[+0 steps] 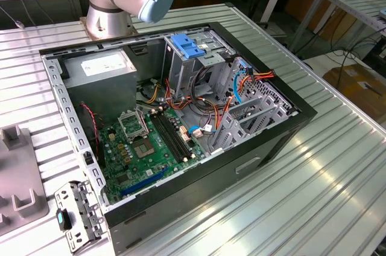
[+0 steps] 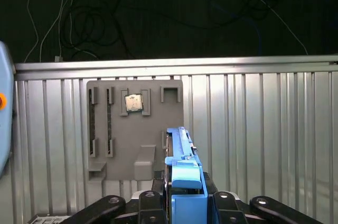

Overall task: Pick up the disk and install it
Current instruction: 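Pick up the disk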

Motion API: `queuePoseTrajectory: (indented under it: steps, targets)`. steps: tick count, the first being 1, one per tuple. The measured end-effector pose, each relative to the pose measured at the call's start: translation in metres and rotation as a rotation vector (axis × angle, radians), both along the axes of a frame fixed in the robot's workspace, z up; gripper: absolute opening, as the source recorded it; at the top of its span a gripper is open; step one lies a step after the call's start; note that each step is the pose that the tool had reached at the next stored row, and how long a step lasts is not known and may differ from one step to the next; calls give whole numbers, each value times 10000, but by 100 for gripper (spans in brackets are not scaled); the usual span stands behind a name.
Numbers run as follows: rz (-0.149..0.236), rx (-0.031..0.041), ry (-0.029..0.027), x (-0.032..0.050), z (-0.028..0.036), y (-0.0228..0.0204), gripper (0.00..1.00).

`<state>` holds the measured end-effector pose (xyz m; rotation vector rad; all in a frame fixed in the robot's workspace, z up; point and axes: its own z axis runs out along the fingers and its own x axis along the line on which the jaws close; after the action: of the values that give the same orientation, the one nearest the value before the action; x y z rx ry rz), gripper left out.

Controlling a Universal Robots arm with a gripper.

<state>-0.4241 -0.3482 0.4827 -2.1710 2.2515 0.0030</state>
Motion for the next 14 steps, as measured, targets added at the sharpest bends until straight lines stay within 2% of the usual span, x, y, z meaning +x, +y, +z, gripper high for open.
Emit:
queuePoseTrajectory:
  steps: [5, 8, 9, 11, 14]
  targets:
    - [0, 0, -8, 1, 0, 0, 37]
    - [1, 0, -67, 0, 1, 0, 37]
    - [1, 0, -143, 0, 1, 0, 37]
    - [0, -3, -334, 0, 15, 0, 37]
    - [0, -3, -468, 0, 58, 0, 37]
